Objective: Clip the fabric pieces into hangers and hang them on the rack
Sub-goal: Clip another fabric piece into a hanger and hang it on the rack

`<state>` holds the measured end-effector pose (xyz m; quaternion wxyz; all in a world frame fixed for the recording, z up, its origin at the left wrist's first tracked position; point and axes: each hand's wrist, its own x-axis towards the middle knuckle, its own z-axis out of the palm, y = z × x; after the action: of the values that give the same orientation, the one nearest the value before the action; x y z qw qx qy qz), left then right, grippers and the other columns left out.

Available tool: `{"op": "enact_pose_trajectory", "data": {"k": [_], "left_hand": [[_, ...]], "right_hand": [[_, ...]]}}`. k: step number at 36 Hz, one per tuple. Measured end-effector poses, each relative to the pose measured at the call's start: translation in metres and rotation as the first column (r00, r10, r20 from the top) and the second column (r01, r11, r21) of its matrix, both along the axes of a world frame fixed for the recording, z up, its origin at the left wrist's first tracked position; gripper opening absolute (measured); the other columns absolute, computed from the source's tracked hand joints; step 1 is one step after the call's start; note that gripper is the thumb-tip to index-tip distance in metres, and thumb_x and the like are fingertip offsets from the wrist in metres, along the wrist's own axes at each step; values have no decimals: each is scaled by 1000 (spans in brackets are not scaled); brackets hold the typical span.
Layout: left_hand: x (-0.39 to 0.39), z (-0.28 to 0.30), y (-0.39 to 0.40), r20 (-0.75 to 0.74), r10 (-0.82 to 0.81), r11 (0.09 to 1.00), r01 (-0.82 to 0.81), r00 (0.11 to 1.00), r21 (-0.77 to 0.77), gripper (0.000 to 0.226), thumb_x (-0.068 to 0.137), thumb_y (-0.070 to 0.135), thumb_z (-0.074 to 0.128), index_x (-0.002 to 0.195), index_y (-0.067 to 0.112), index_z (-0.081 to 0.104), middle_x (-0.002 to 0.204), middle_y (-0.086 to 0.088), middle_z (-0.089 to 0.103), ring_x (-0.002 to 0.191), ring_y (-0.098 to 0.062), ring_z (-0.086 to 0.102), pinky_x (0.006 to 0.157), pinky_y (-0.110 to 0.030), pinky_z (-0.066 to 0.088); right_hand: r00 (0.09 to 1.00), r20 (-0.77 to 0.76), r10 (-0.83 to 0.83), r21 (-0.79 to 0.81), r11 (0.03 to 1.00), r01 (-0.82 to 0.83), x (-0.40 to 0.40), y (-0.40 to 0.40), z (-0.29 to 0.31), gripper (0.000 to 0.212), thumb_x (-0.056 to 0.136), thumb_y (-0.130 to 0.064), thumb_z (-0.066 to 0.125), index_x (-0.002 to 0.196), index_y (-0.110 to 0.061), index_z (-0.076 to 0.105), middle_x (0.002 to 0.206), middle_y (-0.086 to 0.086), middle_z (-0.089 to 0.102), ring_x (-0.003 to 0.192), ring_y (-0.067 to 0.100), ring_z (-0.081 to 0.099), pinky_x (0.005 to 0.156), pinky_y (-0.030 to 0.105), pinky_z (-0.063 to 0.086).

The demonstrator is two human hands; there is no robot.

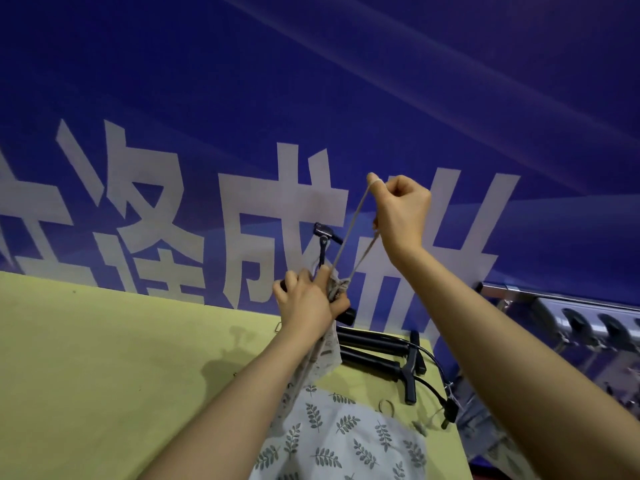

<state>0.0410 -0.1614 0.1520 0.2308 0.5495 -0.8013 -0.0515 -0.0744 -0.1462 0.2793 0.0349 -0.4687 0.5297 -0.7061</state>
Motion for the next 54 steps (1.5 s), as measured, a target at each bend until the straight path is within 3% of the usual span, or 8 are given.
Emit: {"op": "enact_pose_trajectory", "data": {"k": [5, 17, 21, 27, 31, 40, 43, 54], "left_hand": [[6, 0, -5, 31, -15, 1000, 14, 999, 17, 55, 84, 62, 40, 127, 28, 37, 123, -6, 49, 115, -27, 34, 96, -41, 24], [2, 29, 23, 25, -20, 1000, 20, 999, -22, 75, 77, 79, 33, 126, 23, 42, 115, -10, 55, 110, -31, 40, 93, -42, 29], [-18, 50, 42, -24, -3, 998, 1, 1000, -59, 80, 71, 85, 30, 114, 20, 44, 111, -12, 55, 108, -30, 42, 89, -43, 29], [-68, 78, 91, -133, 82, 994, -90, 988, -58, 60, 83, 76, 19, 94, 22, 45, 113, -13, 49, 111, -33, 38, 94, -45, 27], [-105, 104, 122, -150, 149, 959, -179, 977, -218, 40, 91, 57, 40, 94, 21, 56, 116, -9, 38, 105, -31, 34, 91, -40, 29], [-194, 130, 202, -83, -86, 911, 44, 993, -409, 33, 86, 51, 55, 100, 21, 59, 114, -3, 44, 112, -28, 34, 93, -39, 25], [-222, 127, 224, -81, -133, 926, 95, 988, -365, 33, 87, 51, 53, 96, 20, 62, 110, -1, 48, 112, -25, 35, 92, -38, 24], [-327, 73, 290, -155, -345, 936, 326, 926, -135, 18, 88, 33, 56, 86, 16, 58, 95, -4, 65, 96, -27, 57, 82, -35, 36]], "right_hand": [[979, -188, -83, -31, 996, 79, 2, 11, -2, 43, 88, -21, 65, 53, -21, 40, 48, -8, 39, 43, 2, 38, 48, 12, 33], [973, -167, -161, -116, 983, 142, -21, 47, 12, 38, 87, -22, 65, 57, -8, 47, 48, -6, 40, 44, 4, 36, 49, 15, 31], [956, -214, -203, -132, 975, 178, -38, 69, 30, 43, 90, -28, 62, 55, -18, 40, 48, -9, 38, 43, 3, 38, 46, 13, 30], [939, -255, -231, -179, 966, 188, -80, 120, 50, 43, 90, -31, 60, 56, -12, 42, 47, -7, 37, 44, 7, 33, 48, 20, 27], [930, -277, -243, -182, 963, 198, -113, 157, 55, 44, 90, -32, 60, 57, -10, 41, 49, -4, 37, 45, 8, 30, 48, 26, 28], [865, -307, -397, -122, 918, 378, -211, 251, 49, 40, 88, -36, 63, 61, -14, 41, 53, -3, 42, 48, 13, 38, 47, 15, 27], [849, -323, -417, -57, 904, 423, -235, 274, 33, 42, 87, -39, 63, 61, -15, 41, 54, -3, 43, 55, 20, 42, 49, 31, 28], [832, -392, -394, 185, 852, 490, -348, 342, -60, 40, 85, -42, 65, 65, -10, 49, 57, 3, 57, 60, 26, 61, 53, 39, 47]]}}
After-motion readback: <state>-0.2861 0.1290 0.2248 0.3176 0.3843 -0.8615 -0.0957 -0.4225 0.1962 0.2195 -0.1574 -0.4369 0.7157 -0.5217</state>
